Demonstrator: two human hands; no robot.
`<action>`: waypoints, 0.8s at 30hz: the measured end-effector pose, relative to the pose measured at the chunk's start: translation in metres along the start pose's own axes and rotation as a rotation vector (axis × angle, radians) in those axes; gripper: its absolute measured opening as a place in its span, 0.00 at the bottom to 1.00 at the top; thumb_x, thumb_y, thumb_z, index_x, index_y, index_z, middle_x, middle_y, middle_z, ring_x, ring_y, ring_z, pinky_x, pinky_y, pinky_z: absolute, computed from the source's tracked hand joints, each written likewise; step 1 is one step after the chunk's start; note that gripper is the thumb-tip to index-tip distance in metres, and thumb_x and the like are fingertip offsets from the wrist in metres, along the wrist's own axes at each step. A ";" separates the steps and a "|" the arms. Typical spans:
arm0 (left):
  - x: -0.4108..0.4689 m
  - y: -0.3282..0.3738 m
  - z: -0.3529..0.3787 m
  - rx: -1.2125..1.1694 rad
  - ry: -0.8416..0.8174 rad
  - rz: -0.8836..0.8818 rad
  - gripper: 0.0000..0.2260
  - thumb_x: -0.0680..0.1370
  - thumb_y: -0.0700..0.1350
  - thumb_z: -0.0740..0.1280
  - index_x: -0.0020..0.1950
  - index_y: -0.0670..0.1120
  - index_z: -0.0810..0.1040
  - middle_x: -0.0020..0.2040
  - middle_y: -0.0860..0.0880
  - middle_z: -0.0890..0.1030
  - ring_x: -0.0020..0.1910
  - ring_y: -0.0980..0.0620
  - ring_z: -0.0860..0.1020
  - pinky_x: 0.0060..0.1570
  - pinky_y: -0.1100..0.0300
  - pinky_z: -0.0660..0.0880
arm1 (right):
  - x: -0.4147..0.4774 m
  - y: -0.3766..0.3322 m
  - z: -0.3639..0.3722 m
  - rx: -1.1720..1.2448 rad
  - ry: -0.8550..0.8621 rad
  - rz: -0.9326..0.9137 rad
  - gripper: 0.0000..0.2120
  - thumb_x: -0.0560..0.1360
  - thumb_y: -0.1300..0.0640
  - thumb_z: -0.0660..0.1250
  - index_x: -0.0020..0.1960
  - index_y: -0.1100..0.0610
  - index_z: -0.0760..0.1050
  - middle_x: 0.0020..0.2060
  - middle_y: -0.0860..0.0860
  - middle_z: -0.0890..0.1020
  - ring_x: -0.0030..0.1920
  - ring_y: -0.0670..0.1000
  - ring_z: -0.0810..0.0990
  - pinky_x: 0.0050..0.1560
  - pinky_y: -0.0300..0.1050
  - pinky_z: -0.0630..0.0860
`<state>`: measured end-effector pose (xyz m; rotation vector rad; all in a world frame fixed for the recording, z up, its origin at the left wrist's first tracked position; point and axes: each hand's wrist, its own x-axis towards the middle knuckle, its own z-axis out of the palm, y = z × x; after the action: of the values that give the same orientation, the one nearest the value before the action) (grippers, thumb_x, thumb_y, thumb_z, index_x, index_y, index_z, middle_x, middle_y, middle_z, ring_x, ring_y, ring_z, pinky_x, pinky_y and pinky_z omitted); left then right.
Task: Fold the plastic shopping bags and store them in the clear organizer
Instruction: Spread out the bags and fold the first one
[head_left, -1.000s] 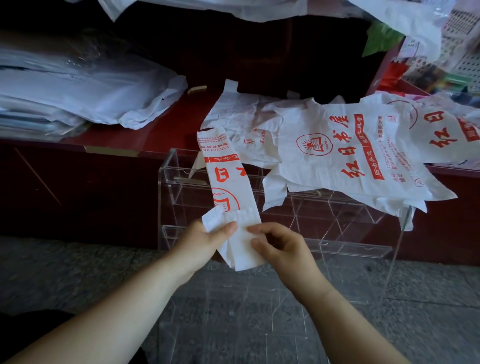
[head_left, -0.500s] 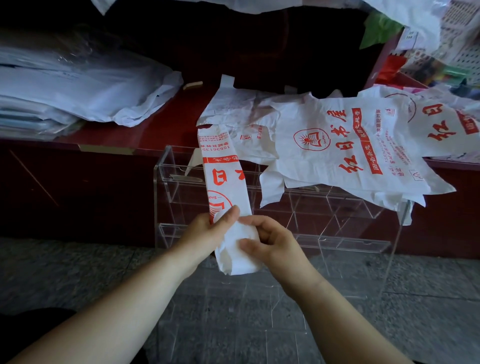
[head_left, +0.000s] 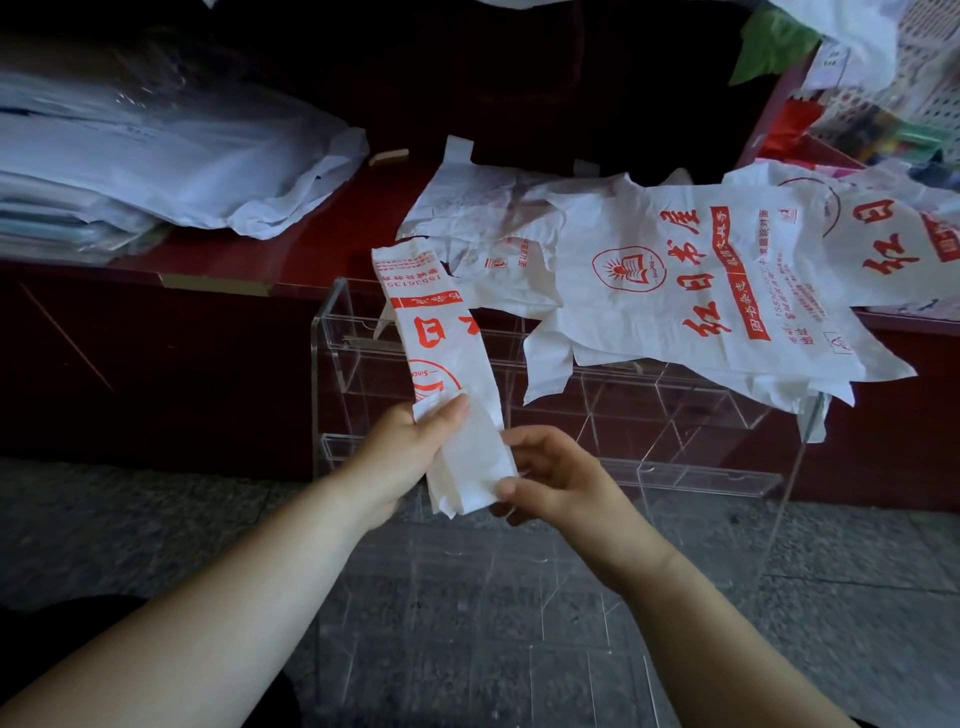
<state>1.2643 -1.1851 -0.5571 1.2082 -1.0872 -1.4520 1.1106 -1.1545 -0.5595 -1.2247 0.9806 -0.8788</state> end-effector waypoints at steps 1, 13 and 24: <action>-0.001 0.000 0.001 0.017 -0.002 0.011 0.06 0.78 0.46 0.61 0.43 0.49 0.77 0.41 0.54 0.81 0.39 0.60 0.80 0.40 0.68 0.75 | 0.000 0.001 0.002 0.008 0.017 0.002 0.13 0.69 0.67 0.71 0.48 0.55 0.72 0.35 0.47 0.82 0.31 0.43 0.78 0.34 0.35 0.74; -0.010 0.011 -0.009 -0.036 -0.134 -0.080 0.09 0.78 0.46 0.57 0.48 0.49 0.76 0.38 0.55 0.84 0.36 0.59 0.81 0.34 0.64 0.77 | 0.004 0.005 0.015 -0.007 0.293 -0.020 0.09 0.74 0.68 0.64 0.36 0.59 0.72 0.24 0.47 0.77 0.22 0.42 0.74 0.25 0.33 0.70; -0.004 0.002 -0.016 0.062 0.018 -0.014 0.08 0.74 0.33 0.64 0.40 0.44 0.79 0.32 0.55 0.83 0.35 0.63 0.80 0.40 0.71 0.73 | 0.004 0.003 0.019 0.022 0.206 -0.023 0.12 0.73 0.67 0.65 0.49 0.50 0.73 0.41 0.51 0.81 0.38 0.42 0.79 0.36 0.34 0.76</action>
<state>1.2803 -1.1824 -0.5567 1.2724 -1.1204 -1.4247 1.1296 -1.1519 -0.5621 -1.1450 1.1196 -1.0470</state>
